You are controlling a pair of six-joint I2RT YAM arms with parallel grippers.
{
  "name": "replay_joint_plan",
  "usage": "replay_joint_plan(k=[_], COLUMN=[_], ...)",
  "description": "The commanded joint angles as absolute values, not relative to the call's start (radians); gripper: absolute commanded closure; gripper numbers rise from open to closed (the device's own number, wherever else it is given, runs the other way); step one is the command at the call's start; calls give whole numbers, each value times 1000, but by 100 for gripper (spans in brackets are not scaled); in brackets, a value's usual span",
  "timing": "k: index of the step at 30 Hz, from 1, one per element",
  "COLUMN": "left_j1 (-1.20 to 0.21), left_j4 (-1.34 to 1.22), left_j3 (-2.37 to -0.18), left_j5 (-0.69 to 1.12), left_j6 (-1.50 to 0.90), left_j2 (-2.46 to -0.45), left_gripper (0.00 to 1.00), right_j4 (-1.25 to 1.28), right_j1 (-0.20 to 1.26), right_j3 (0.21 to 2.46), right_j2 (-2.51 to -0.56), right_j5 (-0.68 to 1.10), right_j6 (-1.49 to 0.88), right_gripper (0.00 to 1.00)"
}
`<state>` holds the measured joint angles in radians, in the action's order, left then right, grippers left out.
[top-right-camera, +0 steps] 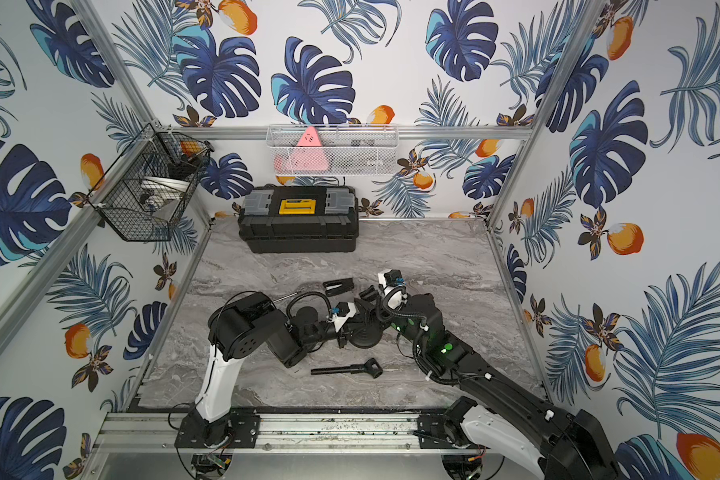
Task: Assemble a microphone stand
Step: Screw the microphone stand pole into the microphone stand base.
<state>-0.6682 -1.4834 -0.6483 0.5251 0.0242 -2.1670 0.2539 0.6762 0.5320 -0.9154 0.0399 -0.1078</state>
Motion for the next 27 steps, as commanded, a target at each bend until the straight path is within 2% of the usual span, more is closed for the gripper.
replay_joint_plan(k=[1,7,17,21,24,27], left_j1=[-666,-666,-666,-666,-665,-664], left_j4=[-1361,-1371,-1367,-1367,-1373,-1371], left_j3=[-644,-643,-637,-640,-640,-638], left_j5=[492,495,495,502,503,502], left_j6=[39,36,44,44,42,46], left_j2=[-2174,-2178,-2170,-2176,-2178,-2178], left_gripper=[93,93,92,91,91,91], right_j4=[248,416,635,836,904,1012], right_j1=[653,514,417,411,407,407], right_j3=[491,348,337,304,324,322], right_j2=[-863,-876,-1138,-1239,-1327,-1388], right_j5=[147,366,510,555,612,659], right_j6=[-72,-111,-13,25,52,72], right_gripper=[13,16,23,23,28,37])
